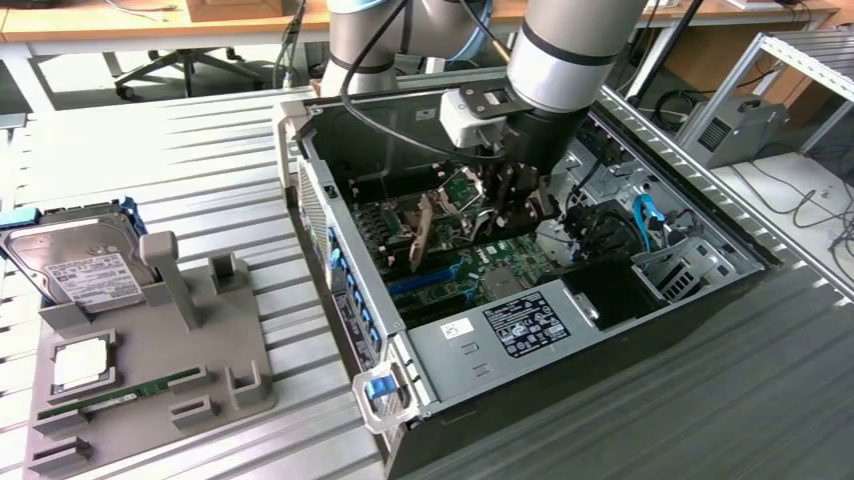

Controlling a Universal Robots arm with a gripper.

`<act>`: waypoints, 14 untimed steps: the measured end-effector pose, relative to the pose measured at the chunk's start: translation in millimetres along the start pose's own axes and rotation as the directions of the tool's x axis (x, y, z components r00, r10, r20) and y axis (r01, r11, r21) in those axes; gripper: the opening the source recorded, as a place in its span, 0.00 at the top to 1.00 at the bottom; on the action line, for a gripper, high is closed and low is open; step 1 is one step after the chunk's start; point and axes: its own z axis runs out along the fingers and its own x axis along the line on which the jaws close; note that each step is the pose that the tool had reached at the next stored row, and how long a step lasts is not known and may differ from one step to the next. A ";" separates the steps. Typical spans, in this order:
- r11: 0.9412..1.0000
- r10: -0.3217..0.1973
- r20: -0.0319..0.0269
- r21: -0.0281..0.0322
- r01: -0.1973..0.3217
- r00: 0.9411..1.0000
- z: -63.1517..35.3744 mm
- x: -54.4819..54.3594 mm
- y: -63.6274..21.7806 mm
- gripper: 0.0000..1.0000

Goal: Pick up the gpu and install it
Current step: 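Insert the gpu into the slot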

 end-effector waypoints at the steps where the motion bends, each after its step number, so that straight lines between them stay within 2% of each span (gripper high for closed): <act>1: 1.000 0.000 0.000 0.000 0.000 1.000 0.1 0.1 0.4 0.73; 6: 1.000 0.000 0.000 0.000 0.000 1.000 0.2 0.6 2.1 0.73; 8: 1.000 0.000 0.000 0.000 0.000 1.000 12.2 3.0 3.5 0.73; 14: 1.000 0.000 0.000 0.000 0.000 1.000 14.5 3.2 3.6 0.73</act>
